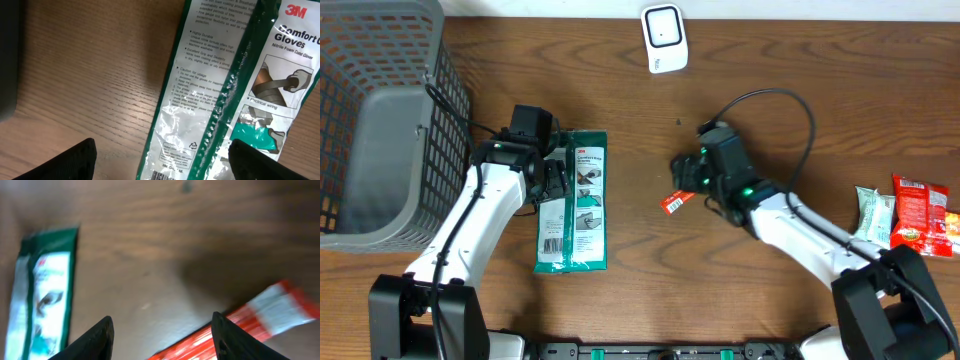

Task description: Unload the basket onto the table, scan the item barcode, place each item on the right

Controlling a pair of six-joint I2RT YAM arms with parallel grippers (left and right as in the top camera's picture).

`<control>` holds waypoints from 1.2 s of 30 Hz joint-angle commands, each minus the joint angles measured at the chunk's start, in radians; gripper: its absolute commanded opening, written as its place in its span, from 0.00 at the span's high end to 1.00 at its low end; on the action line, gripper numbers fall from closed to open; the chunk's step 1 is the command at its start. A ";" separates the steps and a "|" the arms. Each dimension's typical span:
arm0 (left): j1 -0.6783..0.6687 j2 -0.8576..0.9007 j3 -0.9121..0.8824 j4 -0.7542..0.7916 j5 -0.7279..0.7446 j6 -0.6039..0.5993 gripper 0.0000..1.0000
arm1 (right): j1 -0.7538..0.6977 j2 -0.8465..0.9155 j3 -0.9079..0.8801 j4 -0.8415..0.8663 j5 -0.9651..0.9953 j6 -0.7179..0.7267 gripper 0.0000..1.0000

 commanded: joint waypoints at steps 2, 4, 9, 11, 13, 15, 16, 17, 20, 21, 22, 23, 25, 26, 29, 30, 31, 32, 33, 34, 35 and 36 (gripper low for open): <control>0.006 -0.007 0.015 0.000 -0.006 0.005 0.15 | -0.021 0.085 0.010 0.033 0.029 -0.016 0.29; 0.006 -0.007 0.015 0.000 -0.006 0.005 0.15 | -0.020 0.129 0.010 0.063 0.034 -0.016 0.21; 0.006 -0.007 0.015 0.000 -0.006 0.005 0.15 | -0.022 0.187 0.010 0.070 0.045 -0.069 0.16; 0.006 -0.007 0.015 0.000 -0.006 0.005 0.15 | -0.022 0.187 0.010 0.051 0.055 -0.091 0.18; 0.006 -0.007 0.015 0.000 -0.006 0.005 0.15 | -0.023 0.180 0.010 0.023 0.055 -0.095 0.18; 0.006 -0.007 0.015 0.000 -0.006 0.005 0.15 | -0.025 0.167 0.010 -0.013 0.055 -0.095 0.18; 0.006 -0.007 0.014 0.000 -0.006 0.005 0.15 | -0.027 0.161 0.010 -0.027 0.055 -0.095 0.19; 0.006 -0.007 0.014 0.000 -0.006 0.005 0.15 | -0.028 0.152 0.010 -0.041 0.054 -0.095 0.21; 0.006 -0.007 0.014 0.000 -0.006 0.005 0.15 | -0.026 0.133 0.011 -0.067 0.047 -0.094 0.26; 0.006 -0.007 0.014 0.000 -0.006 0.005 0.15 | -0.026 0.129 0.011 -0.074 0.042 -0.091 0.28; 0.006 -0.007 0.014 0.000 -0.006 0.005 0.15 | -0.026 0.124 0.011 -0.084 0.034 -0.077 0.28; 0.006 -0.007 0.015 0.000 -0.006 0.005 0.15 | -0.026 0.121 0.011 -0.096 0.027 -0.050 0.29; 0.006 -0.007 0.015 0.000 -0.006 0.005 0.15 | -0.026 0.119 0.011 -0.122 -0.003 0.010 0.29; 0.006 -0.007 0.015 0.000 -0.006 0.005 0.15 | -0.026 0.119 0.011 -0.129 -0.025 0.023 0.27; 0.006 -0.007 0.015 0.000 -0.006 0.005 0.15 | -0.026 0.119 0.011 -0.161 -0.077 0.031 0.26; 0.006 -0.007 0.015 0.000 -0.006 0.005 0.15 | -0.026 0.119 0.011 -0.178 -0.096 0.031 0.27; 0.006 -0.007 0.015 0.000 -0.006 0.005 0.15 | -0.026 0.119 0.011 -0.198 -0.109 0.031 0.27; 0.006 -0.007 0.015 0.000 -0.006 0.005 0.15 | -0.024 0.119 0.011 -0.226 -0.122 0.031 0.28; 0.006 -0.007 0.015 0.000 -0.006 0.005 0.15 | -0.019 0.119 0.011 -0.252 -0.124 0.030 0.28; 0.006 -0.007 0.015 0.000 -0.006 0.005 0.15 | -0.013 0.119 0.011 -0.272 -0.124 0.030 0.27; 0.006 -0.007 0.015 0.000 -0.006 0.005 0.15 | -0.007 0.119 0.011 -0.291 -0.123 0.030 0.28; 0.006 -0.007 0.015 0.000 -0.006 0.005 0.15 | -0.002 0.119 0.011 -0.310 -0.122 0.029 0.27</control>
